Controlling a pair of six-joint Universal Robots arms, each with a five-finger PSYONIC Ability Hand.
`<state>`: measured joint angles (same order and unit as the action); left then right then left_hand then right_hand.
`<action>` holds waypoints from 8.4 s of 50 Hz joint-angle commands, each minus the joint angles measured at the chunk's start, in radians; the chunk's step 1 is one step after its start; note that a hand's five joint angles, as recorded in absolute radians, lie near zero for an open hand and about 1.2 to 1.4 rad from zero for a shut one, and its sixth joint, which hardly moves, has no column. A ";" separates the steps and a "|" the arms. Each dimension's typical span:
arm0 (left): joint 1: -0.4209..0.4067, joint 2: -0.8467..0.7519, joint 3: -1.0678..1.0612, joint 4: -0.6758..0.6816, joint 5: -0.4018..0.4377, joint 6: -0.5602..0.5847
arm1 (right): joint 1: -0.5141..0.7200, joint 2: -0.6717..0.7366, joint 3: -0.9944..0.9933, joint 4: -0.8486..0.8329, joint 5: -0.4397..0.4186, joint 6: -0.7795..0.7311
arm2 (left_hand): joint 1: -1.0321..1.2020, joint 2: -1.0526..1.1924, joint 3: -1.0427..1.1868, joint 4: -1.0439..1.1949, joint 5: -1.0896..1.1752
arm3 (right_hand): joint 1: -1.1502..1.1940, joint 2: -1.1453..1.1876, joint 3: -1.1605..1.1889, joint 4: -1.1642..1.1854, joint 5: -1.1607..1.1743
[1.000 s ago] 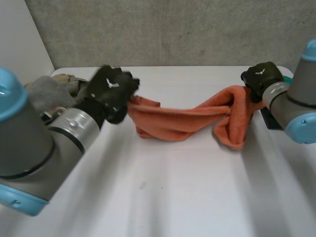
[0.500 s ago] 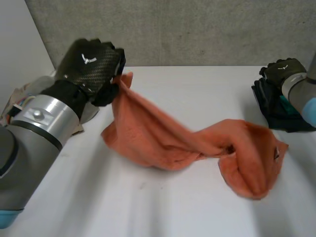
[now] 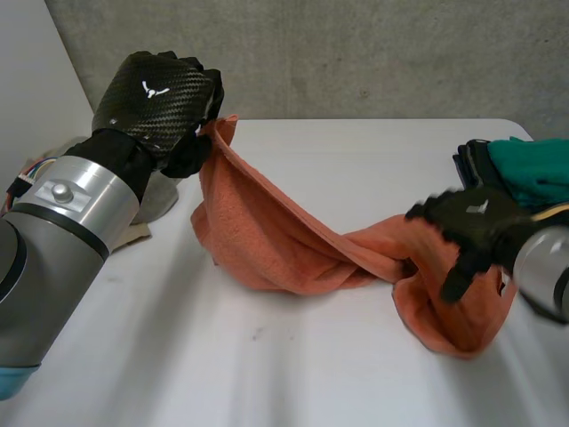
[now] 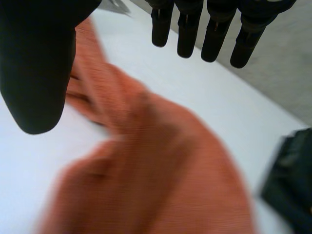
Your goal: Fold the laundry.
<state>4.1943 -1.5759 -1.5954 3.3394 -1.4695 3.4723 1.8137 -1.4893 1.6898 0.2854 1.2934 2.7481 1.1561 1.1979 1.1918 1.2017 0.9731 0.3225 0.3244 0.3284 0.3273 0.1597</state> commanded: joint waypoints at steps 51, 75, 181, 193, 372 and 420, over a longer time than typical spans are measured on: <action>0.072 -0.433 0.116 0.207 0.011 0.074 | 0.133 0.388 -0.398 0.055 0.173 -0.242 | 0.240 0.198 0.204 0.195 0.249 | 1.074 1.072 1.068 1.069 1.062; 0.033 -0.326 0.411 0.632 -0.163 -0.002 | 0.134 0.239 -0.639 -0.737 0.155 -0.057 | 0.240 0.198 0.204 0.195 0.249 | 1.074 1.072 1.068 1.069 1.062; -0.096 -0.450 0.190 -0.104 0.058 -0.782 | 0.280 0.092 -0.400 -0.146 0.254 -0.123 | 0.240 0.198 0.204 0.195 0.249 | 1.074 1.072 1.068 1.069 1.062; 0.039 -0.170 0.120 -0.150 0.052 -0.402 | 0.210 0.159 -0.366 -0.137 0.257 -0.217 | 0.240 0.198 0.204 0.195 0.249 | 1.074 1.072 1.068 1.069 1.062; 0.039 0.139 -0.153 0.368 -0.031 0.064 | 0.075 0.063 -0.306 -0.310 0.218 -0.117 | 0.240 0.198 0.204 0.195 0.249 | 1.074 1.072 1.068 1.069 1.062; 0.059 -0.234 -0.110 0.315 -0.032 0.030 | 0.053 0.094 0.057 -0.233 0.365 0.361 | 0.240 0.198 0.204 0.195 0.249 | -0.148 -0.150 -0.154 -0.153 -0.160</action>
<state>4.2530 -1.8290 -1.6911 3.6538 -1.5021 3.5021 1.8677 -1.2933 1.5694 -0.0321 1.6500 2.8805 1.1670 1.2025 1.1930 1.2021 0.9765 0.2230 0.2109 0.2077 0.2111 0.0467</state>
